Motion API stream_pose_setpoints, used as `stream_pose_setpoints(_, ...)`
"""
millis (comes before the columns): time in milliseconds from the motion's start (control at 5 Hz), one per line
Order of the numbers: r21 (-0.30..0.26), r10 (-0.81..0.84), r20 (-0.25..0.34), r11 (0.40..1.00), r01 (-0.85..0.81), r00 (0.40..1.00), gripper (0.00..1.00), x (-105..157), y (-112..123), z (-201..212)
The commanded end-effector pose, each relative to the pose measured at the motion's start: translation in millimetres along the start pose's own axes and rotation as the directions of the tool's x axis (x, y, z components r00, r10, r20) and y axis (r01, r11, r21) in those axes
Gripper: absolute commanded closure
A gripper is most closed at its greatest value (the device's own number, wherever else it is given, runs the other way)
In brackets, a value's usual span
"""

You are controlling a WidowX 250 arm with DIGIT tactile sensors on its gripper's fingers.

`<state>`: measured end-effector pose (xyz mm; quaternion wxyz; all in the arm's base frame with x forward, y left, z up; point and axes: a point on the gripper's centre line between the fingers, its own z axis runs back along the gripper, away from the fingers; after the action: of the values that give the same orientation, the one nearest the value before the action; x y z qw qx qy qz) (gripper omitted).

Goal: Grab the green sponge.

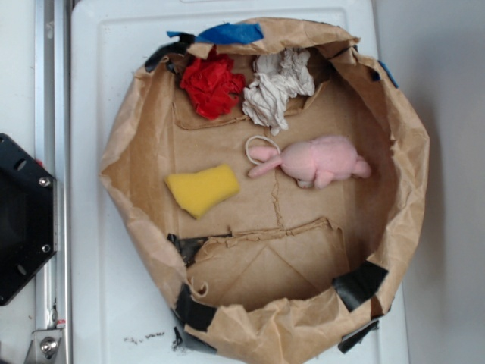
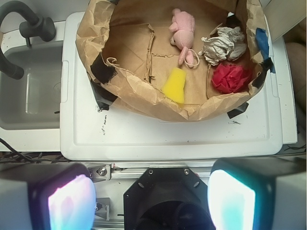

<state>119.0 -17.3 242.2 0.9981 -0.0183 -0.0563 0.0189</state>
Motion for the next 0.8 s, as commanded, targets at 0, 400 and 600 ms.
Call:
stream_pose_setpoints(0,0.000,0.000,0.000,1.000,0.000,1.000,0.00,0,0,0)
stream_pose_setpoints(400,-0.046,0.050,0.035,0.998,-0.049,0.998,0.00,64,-2,-41)
stream_pose_setpoints(600,-0.061,0.021,0.038,0.998,-0.019,0.999,0.00,78,5,-55)
